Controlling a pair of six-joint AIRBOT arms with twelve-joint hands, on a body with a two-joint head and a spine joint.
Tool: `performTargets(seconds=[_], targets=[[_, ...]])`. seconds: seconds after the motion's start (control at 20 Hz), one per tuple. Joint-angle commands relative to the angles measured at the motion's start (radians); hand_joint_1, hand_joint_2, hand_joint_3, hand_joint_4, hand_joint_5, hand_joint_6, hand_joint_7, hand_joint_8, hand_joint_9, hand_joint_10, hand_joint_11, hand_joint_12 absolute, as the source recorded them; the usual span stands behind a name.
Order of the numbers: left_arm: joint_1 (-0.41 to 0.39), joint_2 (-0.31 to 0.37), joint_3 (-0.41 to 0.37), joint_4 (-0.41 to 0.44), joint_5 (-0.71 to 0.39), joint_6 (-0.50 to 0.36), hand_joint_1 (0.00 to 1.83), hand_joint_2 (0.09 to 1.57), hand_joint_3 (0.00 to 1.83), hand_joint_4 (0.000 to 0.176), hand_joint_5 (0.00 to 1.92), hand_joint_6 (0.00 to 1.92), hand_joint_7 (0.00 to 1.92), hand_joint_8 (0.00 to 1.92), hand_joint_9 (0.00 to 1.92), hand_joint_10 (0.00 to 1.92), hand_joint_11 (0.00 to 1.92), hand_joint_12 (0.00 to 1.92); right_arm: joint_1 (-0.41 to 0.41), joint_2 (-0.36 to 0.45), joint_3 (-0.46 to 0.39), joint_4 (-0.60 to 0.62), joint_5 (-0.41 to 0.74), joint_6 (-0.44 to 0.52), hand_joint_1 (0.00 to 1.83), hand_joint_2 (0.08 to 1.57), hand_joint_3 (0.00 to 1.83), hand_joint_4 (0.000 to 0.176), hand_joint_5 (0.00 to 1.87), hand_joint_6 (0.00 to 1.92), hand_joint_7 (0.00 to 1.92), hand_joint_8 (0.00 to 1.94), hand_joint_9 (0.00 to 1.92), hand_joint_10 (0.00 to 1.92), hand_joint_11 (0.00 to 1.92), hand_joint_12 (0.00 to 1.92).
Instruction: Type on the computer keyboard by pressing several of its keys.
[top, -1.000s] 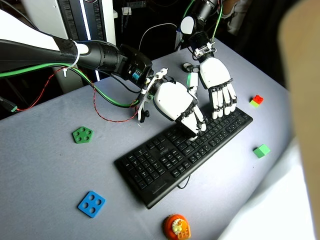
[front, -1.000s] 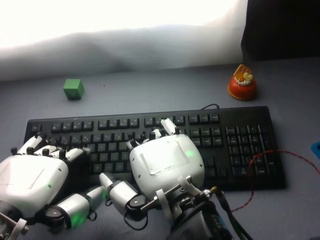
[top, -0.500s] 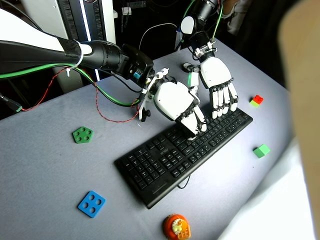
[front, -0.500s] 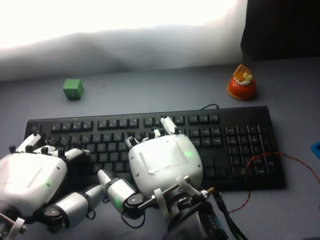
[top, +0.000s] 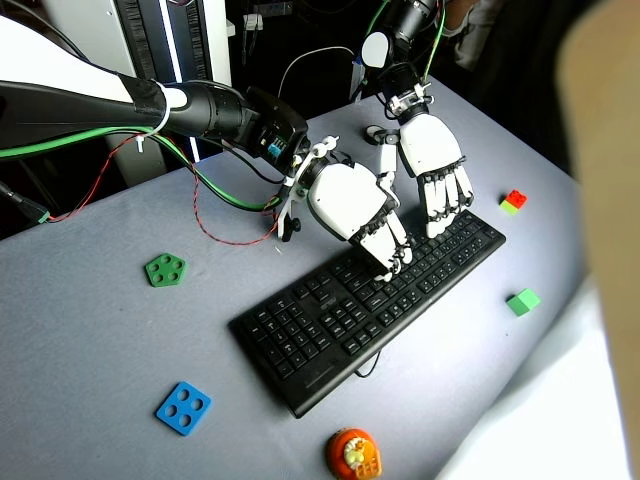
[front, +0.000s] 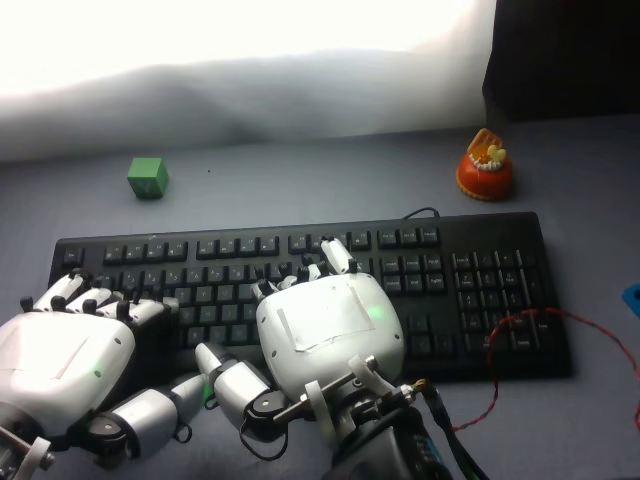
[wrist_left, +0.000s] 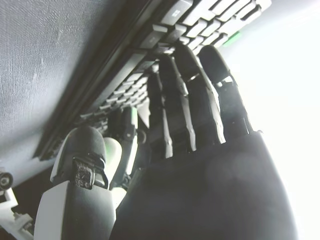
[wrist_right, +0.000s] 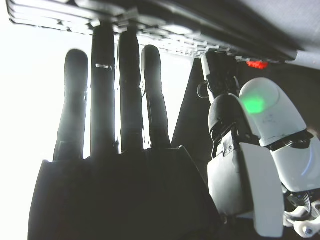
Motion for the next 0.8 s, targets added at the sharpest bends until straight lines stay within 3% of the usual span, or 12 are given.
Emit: performTargets(seconds=[0.0, 0.15, 0.4, 0.55, 0.75], targets=[[-0.011, 0.001, 0.007, 0.044, 0.082, -0.013, 0.06, 1.31, 0.0, 0.0, 0.57, 0.18, 0.49, 0.01, 0.21, 0.53, 0.0, 1.26, 0.0, -0.009, -0.006, -0.066, 0.004, -0.013, 0.0, 1.19, 0.0, 0.0, 0.66, 0.11, 0.66, 0.0, 0.49, 0.47, 0.06, 1.6], [-0.025, -0.003, 0.025, 0.044, 0.082, -0.013, 0.04, 1.31, 0.0, 0.0, 0.45, 0.11, 0.49, 0.0, 0.26, 0.56, 0.0, 1.35, 0.012, 0.009, -0.01, -0.069, 0.016, -0.035, 0.0, 1.19, 0.0, 0.0, 0.6, 0.06, 0.65, 0.0, 0.58, 0.48, 0.13, 1.57], [-0.046, -0.003, 0.049, 0.047, 0.117, -0.025, 0.02, 1.32, 0.0, 0.0, 0.47, 0.11, 0.5, 0.0, 0.26, 0.58, 0.0, 1.37, 0.048, 0.113, -0.08, -0.069, 0.012, -0.032, 0.0, 1.19, 0.0, 0.0, 0.59, 0.05, 0.66, 0.0, 0.57, 0.5, 0.12, 1.58], [-0.031, -0.018, 0.062, 0.077, 0.182, -0.053, 0.05, 1.31, 0.0, 0.0, 0.48, 0.11, 0.52, 0.01, 0.26, 0.61, 0.0, 1.39, 0.064, 0.177, -0.133, -0.069, 0.014, -0.052, 0.0, 1.19, 0.0, 0.0, 0.61, 0.05, 0.66, 0.0, 0.57, 0.51, 0.12, 1.59], [0.015, -0.044, 0.064, 0.116, 0.35, -0.084, 0.09, 1.31, 0.0, 0.0, 0.43, 0.07, 0.51, 0.0, 0.24, 0.6, 0.0, 1.34, 0.062, 0.275, -0.221, -0.069, 0.008, -0.094, 0.0, 1.19, 0.0, 0.0, 0.6, 0.04, 0.66, 0.0, 0.55, 0.51, 0.1, 1.57]])
